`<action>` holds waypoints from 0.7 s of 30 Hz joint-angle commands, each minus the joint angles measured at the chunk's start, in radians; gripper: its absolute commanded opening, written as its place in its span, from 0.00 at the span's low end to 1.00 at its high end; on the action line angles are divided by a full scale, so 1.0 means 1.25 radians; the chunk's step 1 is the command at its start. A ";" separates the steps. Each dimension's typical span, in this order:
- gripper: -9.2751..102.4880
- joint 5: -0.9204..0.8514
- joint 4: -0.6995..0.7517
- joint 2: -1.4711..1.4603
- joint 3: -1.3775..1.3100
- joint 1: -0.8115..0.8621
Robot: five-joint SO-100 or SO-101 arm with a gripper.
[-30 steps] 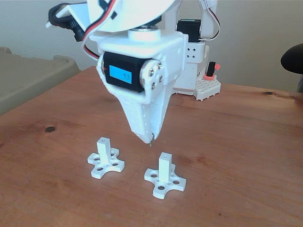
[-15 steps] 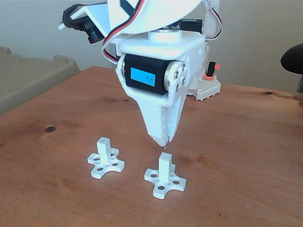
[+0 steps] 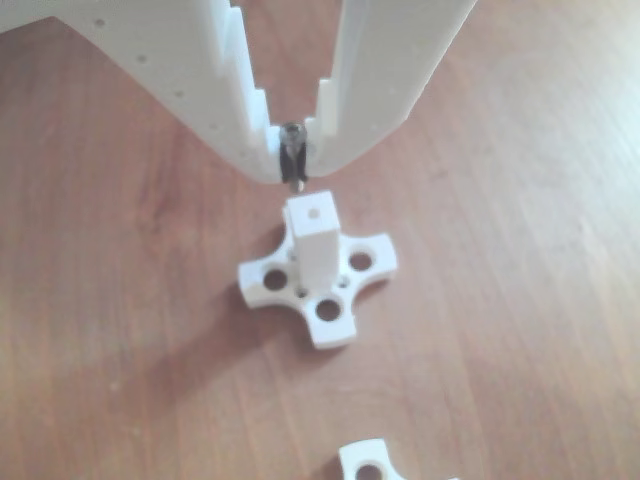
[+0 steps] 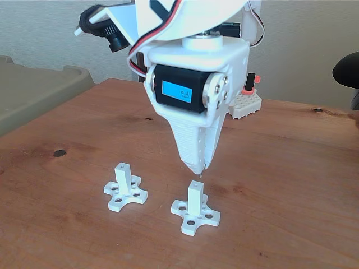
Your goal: Grab the screw and set it in the hole.
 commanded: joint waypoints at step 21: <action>0.04 -0.002 -0.026 0.048 -0.059 0.004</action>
